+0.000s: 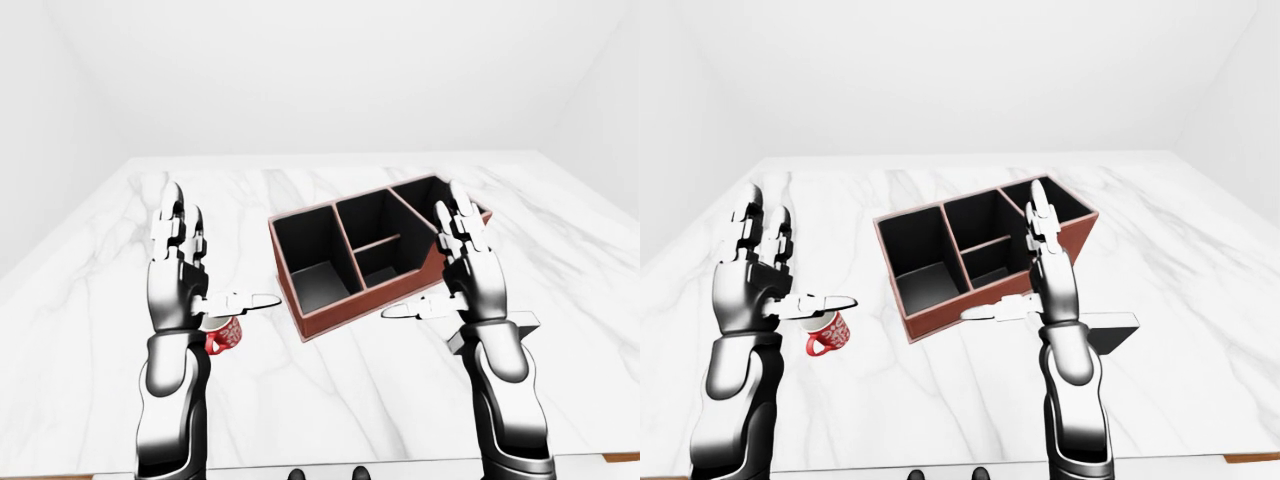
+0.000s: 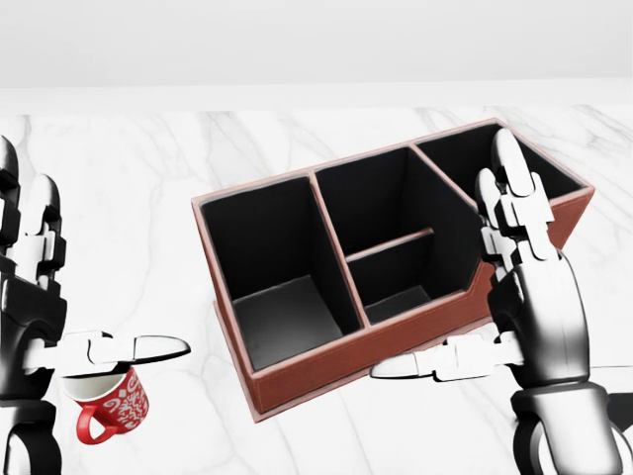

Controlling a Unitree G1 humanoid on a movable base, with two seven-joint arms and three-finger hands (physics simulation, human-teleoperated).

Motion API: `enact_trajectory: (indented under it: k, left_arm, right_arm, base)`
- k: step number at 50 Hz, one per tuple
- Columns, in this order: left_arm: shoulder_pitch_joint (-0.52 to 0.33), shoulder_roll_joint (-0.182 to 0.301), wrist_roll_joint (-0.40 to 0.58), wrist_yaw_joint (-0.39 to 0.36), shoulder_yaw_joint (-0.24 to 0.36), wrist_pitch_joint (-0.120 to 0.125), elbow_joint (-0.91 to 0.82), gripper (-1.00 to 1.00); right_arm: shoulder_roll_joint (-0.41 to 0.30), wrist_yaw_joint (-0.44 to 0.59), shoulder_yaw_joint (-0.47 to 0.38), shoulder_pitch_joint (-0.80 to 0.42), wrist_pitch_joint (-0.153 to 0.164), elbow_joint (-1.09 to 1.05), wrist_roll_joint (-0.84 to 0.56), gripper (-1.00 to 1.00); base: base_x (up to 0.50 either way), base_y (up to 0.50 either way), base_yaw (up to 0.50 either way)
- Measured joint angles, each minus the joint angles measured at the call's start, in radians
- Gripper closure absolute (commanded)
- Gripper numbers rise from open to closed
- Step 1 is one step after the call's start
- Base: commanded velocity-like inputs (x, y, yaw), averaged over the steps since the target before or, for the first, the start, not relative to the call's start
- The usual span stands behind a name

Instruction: Pick up the book and place it in the left compartment of the caddy.

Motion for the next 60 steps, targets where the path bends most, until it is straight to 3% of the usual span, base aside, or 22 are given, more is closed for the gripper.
enact_trajectory:
  k: [30, 46, 60]
  left_arm:
    - [0.010, 0.003, -0.014, -0.004, 0.018, 0.000, -0.012, -1.00]
    - [0.018, 0.007, -0.023, -0.010, 0.035, 0.000, -0.028, -1.00]
    - [0.019, 0.009, -0.027, -0.012, 0.043, 0.000, -0.032, -1.00]
  right_arm:
    - [-0.023, 0.053, -0.037, 0.018, 0.000, -0.074, -0.008, -1.00]
    - [-0.089, 0.207, -0.175, 0.016, 0.000, -0.183, -0.033, -1.00]
    - [-0.140, 0.369, -0.289, 0.048, 0.000, -0.183, -0.151, -1.00]
  base:
    - [0.07, 0.00, 0.00]
    - [0.00, 0.00, 0.00]
    - [0.00, 0.00, 0.00]
